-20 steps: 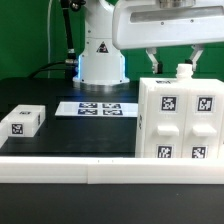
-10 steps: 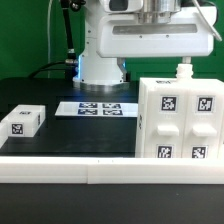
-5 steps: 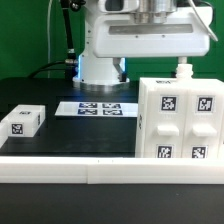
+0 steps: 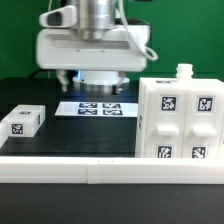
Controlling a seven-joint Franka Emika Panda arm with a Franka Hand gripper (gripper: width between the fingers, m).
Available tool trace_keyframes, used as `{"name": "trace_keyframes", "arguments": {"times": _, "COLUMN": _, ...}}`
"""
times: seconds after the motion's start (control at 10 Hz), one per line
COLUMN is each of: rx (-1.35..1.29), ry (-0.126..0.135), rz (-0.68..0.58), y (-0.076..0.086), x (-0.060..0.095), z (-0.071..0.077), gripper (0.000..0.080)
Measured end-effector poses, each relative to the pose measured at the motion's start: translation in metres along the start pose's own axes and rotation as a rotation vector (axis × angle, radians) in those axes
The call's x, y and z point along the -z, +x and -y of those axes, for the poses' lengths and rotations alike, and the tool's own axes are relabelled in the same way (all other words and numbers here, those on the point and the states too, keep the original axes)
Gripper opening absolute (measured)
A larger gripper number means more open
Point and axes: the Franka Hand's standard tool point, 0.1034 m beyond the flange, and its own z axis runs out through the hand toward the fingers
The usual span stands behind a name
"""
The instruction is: Assemble cabinet
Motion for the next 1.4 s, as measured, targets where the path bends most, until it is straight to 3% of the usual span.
{"name": "trace_keyframes", "arguments": {"times": 0.2, "rx": 0.003, "ry": 0.0, "rz": -0.002, "y": 0.001, "x": 0.001, "z": -0.005, "gripper": 0.0797}}
{"name": "trace_keyframes", "arguments": {"times": 0.4, "rx": 0.006, "ry": -0.006, "rz": -0.003, "y": 0.003, "x": 0.001, "z": -0.025, "gripper": 0.0797}}
{"name": "trace_keyframes", "arguments": {"times": 0.7, "rx": 0.119, "ry": -0.028, "rz": 0.001, "y": 0.004, "x": -0.011, "z": -0.081, "gripper": 0.0797}}
{"name": "trace_keyframes", "arguments": {"times": 0.9, "rx": 0.138, "ry": -0.032, "rz": 0.003, "y": 0.006, "x": -0.014, "z": -0.104, "gripper": 0.0797}}
{"name": "trace_keyframes", "arguments": {"times": 1.2, "rx": 0.158, "ry": -0.038, "rz": 0.012, "y": 0.005, "x": -0.019, "z": -0.128, "gripper": 0.0797}}
{"name": "trace_keyframes", "arguments": {"times": 1.4, "rx": 0.161, "ry": -0.045, "rz": 0.016, "y": 0.001, "x": -0.028, "z": -0.131, "gripper": 0.0797}}
